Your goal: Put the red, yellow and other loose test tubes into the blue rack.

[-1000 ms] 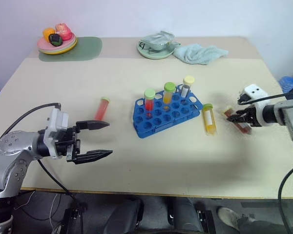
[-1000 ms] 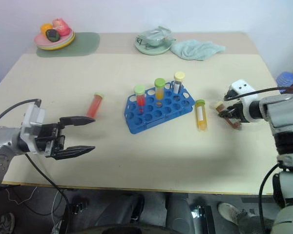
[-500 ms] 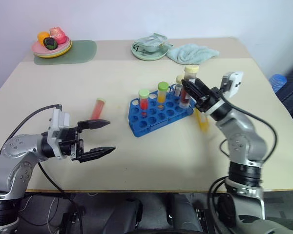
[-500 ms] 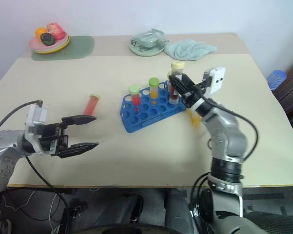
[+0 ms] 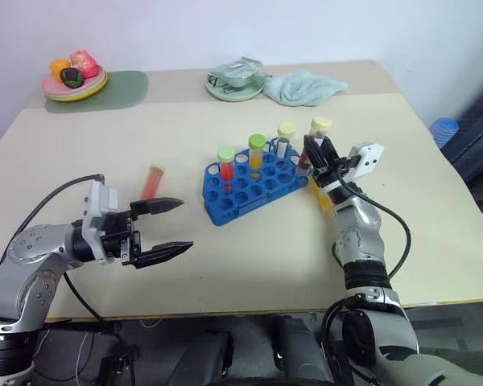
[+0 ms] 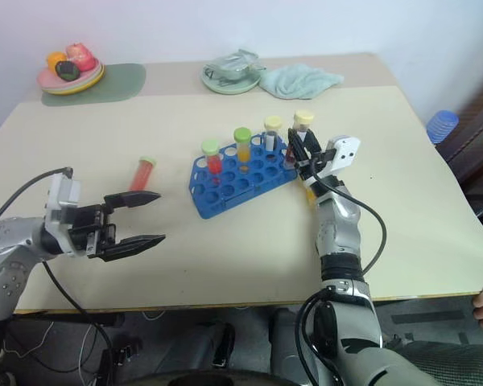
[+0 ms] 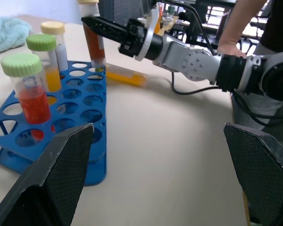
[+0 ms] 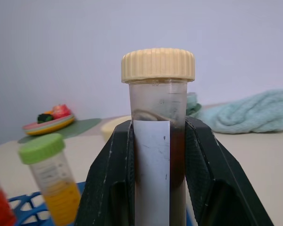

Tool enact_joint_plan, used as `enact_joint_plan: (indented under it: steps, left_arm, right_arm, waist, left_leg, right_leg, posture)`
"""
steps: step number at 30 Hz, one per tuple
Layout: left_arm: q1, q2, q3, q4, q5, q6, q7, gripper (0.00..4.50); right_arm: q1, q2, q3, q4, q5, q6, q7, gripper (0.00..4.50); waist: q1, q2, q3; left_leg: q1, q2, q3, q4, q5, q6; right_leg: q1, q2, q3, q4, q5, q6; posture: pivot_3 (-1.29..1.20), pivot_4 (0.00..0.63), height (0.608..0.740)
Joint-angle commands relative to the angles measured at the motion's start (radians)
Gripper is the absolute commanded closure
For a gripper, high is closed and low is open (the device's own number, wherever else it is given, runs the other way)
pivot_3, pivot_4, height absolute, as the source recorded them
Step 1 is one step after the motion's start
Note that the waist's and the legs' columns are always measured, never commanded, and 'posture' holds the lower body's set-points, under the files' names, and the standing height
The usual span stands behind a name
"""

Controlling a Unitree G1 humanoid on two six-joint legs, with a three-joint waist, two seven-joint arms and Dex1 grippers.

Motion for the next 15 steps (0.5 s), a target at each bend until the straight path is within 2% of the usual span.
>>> enact_joint_plan:
  steps: [1,15]
  left_arm:
    - [0.004,0.005,0.027,-0.031,-0.018,-0.005,0.004,0.00]
    - [0.011,-0.002,0.024,-0.039,-0.019,-0.011,0.010,0.00]
  right_arm:
    - [-0.001,-0.006,0.011,0.040,0.000,-0.042,0.008,3.69]
    - [-0.025,0.045,0.073,0.080,0.013,-0.069,0.035,3.69]
  waist:
    - [0.000,0.000,0.000]
    - [-0.001,0.000,0.000]
  left_leg:
    - [0.000,0.001,0.000,0.000,0.001,-0.001]
    - [0.006,0.008,0.010,-0.003,0.001,-0.003]
  right_leg:
    - [0.000,0.001,0.000,0.000,0.001,-0.001]
    - [0.000,0.009,0.010,0.000,0.003,-0.005]
  posture:
    - [0.00,0.150,0.740]
    - [0.00,0.150,0.740]
